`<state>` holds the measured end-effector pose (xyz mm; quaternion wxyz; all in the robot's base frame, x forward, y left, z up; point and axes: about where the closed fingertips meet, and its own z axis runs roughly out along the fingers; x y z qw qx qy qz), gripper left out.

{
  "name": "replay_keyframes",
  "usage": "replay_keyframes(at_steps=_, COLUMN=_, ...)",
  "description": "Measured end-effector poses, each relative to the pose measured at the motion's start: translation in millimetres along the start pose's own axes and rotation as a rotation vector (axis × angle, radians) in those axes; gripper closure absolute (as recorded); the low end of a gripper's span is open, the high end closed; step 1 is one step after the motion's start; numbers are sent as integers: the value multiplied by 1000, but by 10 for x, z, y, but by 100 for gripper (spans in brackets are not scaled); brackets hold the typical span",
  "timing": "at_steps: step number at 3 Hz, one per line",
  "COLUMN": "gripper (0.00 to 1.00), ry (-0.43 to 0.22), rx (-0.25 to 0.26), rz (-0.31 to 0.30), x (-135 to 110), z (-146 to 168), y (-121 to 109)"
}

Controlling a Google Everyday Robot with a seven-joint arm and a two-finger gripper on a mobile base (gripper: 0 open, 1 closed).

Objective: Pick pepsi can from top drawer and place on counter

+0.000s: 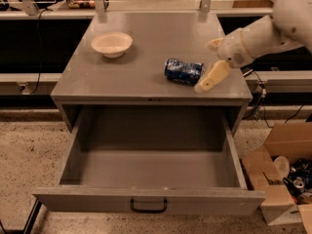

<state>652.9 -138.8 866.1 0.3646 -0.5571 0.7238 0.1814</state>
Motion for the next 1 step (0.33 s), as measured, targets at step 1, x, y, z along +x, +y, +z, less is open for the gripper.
replay_keyframes(at_steps=1, gripper=0, ry=5, rx=8, rz=-13, x=-32, z=-69, y=25)
